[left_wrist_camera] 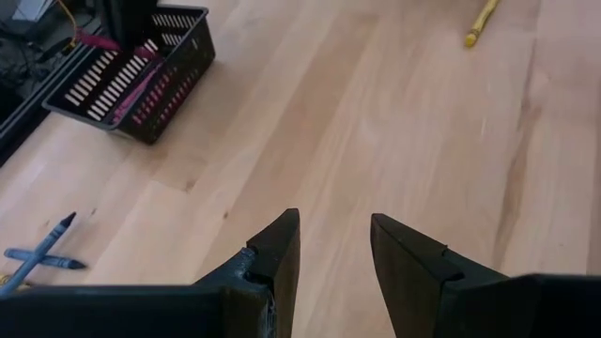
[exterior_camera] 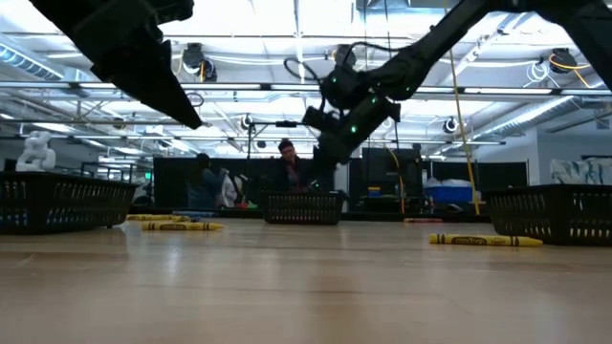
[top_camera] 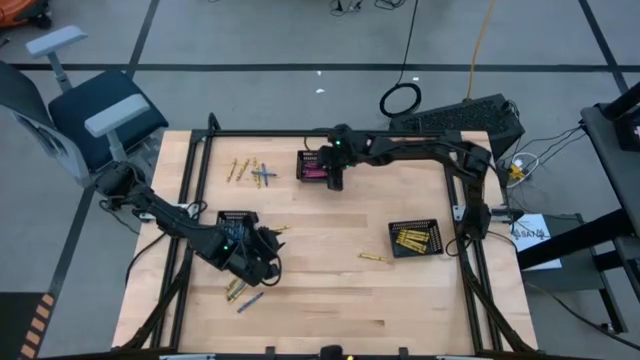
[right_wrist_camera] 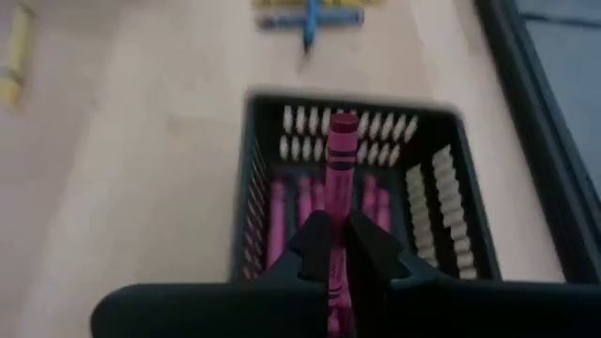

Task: Sort crayons
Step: Put the bottom red crayon into the top black bin, then put the blue crayon into the bottom left black bin

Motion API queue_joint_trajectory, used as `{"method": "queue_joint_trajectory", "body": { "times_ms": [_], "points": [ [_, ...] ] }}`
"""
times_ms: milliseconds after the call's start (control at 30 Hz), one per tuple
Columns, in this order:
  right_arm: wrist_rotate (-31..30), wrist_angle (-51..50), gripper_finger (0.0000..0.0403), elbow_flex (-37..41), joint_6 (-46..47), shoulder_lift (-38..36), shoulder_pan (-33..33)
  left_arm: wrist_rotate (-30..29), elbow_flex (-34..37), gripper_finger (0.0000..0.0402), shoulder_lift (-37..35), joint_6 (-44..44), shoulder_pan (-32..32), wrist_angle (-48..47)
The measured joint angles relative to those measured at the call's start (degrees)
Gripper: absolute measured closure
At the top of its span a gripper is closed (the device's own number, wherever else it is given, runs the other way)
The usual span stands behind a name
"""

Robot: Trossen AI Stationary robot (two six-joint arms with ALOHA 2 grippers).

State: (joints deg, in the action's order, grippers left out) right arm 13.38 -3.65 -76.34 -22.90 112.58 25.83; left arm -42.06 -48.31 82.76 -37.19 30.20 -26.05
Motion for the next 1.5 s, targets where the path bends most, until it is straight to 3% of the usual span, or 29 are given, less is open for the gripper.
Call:
{"method": "queue_joint_trajectory", "body": {
  "times_ms": [167,467,600,867,1167,1333,1500],
  "points": [
    [-0.57,-2.24,0.0389,0.0,-0.76,1.2,-0.16,-0.12,0.0,0.0269,0.0,-0.05,0.25,0.15],
    [-1.58,-2.96,0.0279,-0.09,2.53,-1.18,-0.34,-0.2,0.0,0.0269,0.0,0.0,0.22,0.21],
    [-4.3,-6.88,0.026,-0.02,5.27,-3.04,-0.76,-0.2,0.0,0.0269,0.0,0.0,0.22,0.08],
    [-4.65,-7.03,0.0301,4.03,7.9,-10.77,-6.73,-0.22,0.0,0.0269,0.0,-0.12,0.3,0.05],
    [-10.59,6.1,0.0377,20.33,13.58,-24.69,-18.6,-0.55,0.0,0.0269,0.0,-1.49,0.33,0.14],
    [-11.56,11.48,0.0401,29.57,17.87,-33.16,-24.36,-4.67,0.0,0.0269,0.0,-1.46,0.33,0.21],
    [-21.28,16.28,0.04,37.39,19.21,-38.91,-33.05,-14.14,0.0,0.0269,0.28,-1.44,0.12,0.94]
  ]
}}
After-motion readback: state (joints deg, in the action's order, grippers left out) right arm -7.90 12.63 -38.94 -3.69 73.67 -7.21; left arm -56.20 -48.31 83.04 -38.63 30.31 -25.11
